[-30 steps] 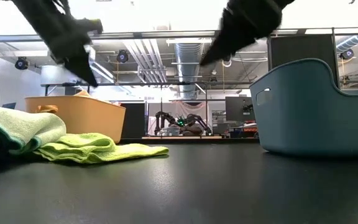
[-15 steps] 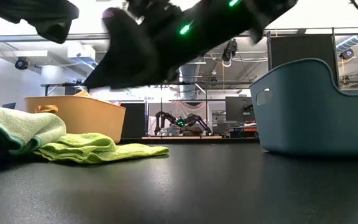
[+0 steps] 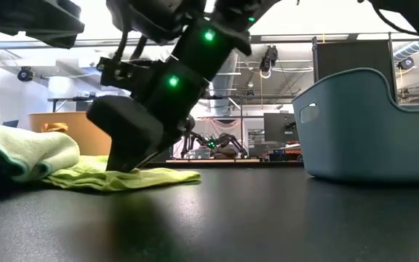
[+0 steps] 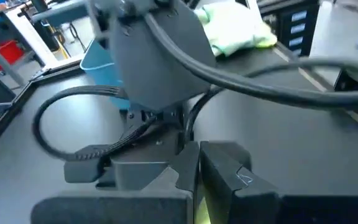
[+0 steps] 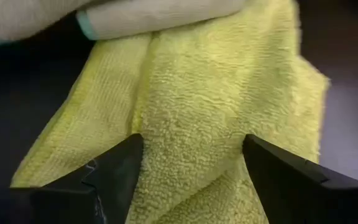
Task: Sort towels by color in basket
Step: Put the top green microfiber cloth into the blue bin
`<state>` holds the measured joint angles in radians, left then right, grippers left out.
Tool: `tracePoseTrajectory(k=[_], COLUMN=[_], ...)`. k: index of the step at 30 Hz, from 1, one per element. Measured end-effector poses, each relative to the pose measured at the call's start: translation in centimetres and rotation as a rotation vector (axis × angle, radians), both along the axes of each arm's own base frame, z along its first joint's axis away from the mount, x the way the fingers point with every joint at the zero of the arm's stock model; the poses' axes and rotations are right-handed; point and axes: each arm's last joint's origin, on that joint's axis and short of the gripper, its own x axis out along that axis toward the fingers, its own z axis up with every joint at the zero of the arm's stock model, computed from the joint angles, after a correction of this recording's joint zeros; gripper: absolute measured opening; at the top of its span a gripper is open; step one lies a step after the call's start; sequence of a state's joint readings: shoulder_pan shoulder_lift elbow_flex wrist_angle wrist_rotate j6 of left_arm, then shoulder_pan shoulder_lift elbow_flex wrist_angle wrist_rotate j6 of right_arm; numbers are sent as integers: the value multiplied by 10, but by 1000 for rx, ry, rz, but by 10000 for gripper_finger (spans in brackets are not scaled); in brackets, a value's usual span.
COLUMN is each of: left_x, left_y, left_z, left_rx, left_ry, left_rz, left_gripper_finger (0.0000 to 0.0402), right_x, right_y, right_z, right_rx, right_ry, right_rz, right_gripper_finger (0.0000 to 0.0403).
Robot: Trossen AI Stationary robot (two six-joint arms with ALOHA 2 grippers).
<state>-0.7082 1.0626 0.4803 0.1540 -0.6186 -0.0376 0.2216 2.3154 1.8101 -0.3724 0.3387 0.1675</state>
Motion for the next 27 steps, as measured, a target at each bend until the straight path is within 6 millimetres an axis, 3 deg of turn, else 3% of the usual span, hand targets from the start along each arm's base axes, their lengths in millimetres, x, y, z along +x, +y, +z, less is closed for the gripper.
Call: tracePoseTrajectory(k=[3,7,11,15,18,21,27], left_x=[1,8,10,8,6,5,5], left_y=[1,0,-1,2,5,7,7], left_z=[1,19,31,24,18,16,17], left_rx=[53,125,222,211,234,252,260], left_ry=[-17,-67,-15,65,76,81,78], left_rz=[-15,-34,-53,-23,25,42,41], left_gripper_finger=[0,0,0,0,0,0,0], right_x=[3,-1,-13,-27,-34,-50,-102], right_y=[-5,-13,-22,-27,-26,-25,-3], right_z=[1,5,16,34,64,107,184], right_rx=[68,98,84,55,-36,-141,-122], right_ry=[101,260,389,525,482,425,336], right_rz=[43,49,29,14,-43,-82,-132], right_gripper_finger=[246,192,111,25,18,14,15])
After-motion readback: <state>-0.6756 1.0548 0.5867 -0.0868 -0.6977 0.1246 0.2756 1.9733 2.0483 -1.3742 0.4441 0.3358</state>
